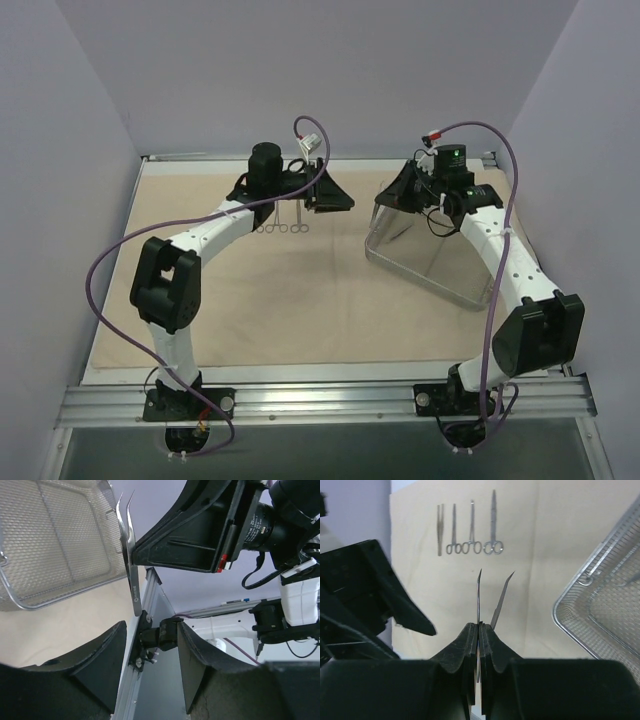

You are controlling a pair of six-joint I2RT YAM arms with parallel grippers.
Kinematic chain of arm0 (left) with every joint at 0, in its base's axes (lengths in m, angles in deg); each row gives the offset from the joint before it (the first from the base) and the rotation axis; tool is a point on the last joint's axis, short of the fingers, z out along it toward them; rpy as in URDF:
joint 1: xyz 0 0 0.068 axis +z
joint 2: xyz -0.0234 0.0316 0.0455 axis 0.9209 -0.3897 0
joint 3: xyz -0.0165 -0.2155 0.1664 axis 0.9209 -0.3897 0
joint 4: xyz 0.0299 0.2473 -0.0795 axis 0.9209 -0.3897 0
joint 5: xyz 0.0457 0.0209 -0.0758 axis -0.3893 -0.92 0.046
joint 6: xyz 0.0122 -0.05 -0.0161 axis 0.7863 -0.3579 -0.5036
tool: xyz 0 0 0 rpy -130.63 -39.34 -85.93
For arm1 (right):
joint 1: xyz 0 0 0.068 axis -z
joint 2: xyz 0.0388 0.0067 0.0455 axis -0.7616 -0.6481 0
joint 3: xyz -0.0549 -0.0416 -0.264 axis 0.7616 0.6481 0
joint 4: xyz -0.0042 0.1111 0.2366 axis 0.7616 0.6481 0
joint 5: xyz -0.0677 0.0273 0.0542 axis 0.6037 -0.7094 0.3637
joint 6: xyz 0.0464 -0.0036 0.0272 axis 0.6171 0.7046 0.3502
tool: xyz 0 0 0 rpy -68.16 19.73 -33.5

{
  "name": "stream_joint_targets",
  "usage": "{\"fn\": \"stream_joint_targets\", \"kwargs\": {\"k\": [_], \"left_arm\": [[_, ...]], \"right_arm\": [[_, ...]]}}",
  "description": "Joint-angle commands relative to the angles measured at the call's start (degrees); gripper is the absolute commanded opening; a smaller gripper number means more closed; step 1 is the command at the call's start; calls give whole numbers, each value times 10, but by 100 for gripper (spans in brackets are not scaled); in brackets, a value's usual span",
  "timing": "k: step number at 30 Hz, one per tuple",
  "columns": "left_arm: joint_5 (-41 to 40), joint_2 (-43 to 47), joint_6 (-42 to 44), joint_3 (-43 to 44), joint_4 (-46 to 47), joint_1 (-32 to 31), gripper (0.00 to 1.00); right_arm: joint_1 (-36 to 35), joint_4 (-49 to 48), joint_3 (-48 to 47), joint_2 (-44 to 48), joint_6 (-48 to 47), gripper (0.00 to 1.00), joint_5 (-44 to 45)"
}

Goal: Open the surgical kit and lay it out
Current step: Place the medical item in the surgical kit.

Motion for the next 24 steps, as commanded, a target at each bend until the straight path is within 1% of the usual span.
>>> {"fn": "stream_joint_targets", "kwargs": {"k": [1, 6, 9, 18, 22, 23, 24], "left_arm": [[40, 0, -68, -4, 133, -7, 54], [45, 1, -49, -6, 119, -7, 53], [54, -5, -51, -6, 127, -8, 53], [66, -23, -34, 21, 101, -6, 53], [74, -28, -64, 19, 136, -6, 53], [78, -29, -71, 18, 161, -8, 53], [80, -30, -76, 15, 166, -8, 52]], "right_arm": [[-3, -82, -4, 27, 4, 0, -94], [-5, -105, -7, 24, 10, 0, -134], [-9, -129, -5, 20, 21, 0, -155], [-14, -157, -11, 8, 38, 0, -175], [-20, -160, -19, -3, 44, 0, -174], [-21, -172, -21, -6, 47, 0, -173], [-24, -184, -22, -11, 49, 0, -173]]}}
